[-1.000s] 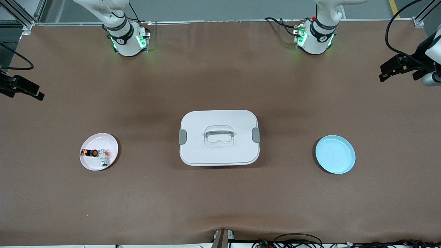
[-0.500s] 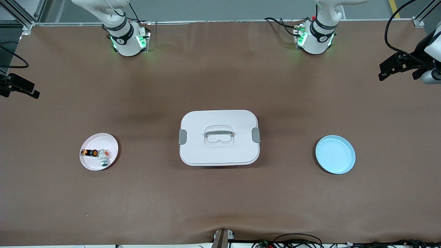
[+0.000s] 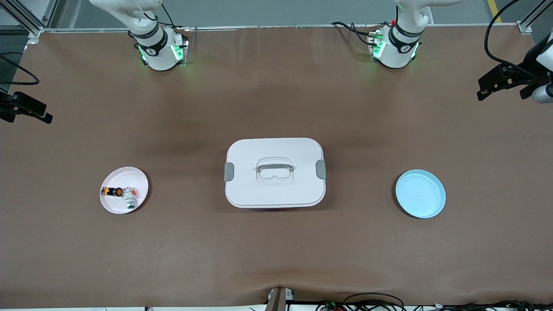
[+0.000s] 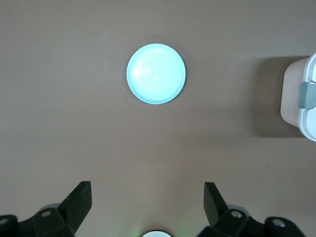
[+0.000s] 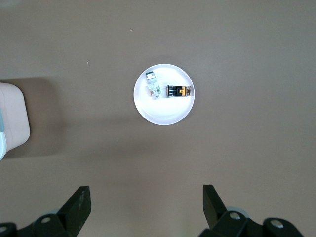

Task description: Transfer orange switch to right arm and place

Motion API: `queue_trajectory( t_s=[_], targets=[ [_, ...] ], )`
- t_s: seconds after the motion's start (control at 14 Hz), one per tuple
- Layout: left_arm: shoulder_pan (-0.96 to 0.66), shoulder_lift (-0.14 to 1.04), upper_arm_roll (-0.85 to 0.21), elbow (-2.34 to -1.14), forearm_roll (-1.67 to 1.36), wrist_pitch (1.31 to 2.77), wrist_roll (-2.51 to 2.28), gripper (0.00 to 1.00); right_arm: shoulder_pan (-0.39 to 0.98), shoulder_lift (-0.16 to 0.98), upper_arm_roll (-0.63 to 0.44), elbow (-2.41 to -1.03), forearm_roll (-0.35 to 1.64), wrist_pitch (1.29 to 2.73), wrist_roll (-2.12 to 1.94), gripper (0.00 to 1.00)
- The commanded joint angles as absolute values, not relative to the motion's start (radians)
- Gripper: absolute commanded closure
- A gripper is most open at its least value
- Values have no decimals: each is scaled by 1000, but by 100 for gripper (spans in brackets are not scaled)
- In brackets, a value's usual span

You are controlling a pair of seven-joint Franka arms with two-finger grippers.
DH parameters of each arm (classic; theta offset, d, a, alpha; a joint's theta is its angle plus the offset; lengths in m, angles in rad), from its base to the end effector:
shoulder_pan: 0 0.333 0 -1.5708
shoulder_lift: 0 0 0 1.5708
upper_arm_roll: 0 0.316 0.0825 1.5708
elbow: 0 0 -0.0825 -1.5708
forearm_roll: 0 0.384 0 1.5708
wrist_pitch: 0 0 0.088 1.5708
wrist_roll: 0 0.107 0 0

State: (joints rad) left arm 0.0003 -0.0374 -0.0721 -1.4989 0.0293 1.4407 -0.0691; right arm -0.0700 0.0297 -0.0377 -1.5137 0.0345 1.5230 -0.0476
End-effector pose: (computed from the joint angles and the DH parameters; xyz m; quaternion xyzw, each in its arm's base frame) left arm 0.5279 -0.0354 0.6670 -0.9998 -0.0004 0.0093 0.0166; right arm 0.5564 -0.0560 0.6307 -0.9994 0.0294 0.0089 0.0174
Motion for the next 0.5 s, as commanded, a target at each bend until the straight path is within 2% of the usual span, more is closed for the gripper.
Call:
queue_trajectory(
  t_s=[0.0, 0.43],
  targets=[
    [-3, -41, -74, -1491, 31, 1427, -51, 0, -51, 18, -46, -1526, 28, 1537, -54, 0],
    [-3, -38, -74, -1489, 25, 1427, -51, 0, -44, 20, -46, -1529, 9, 1552, -57, 0]
  ],
)
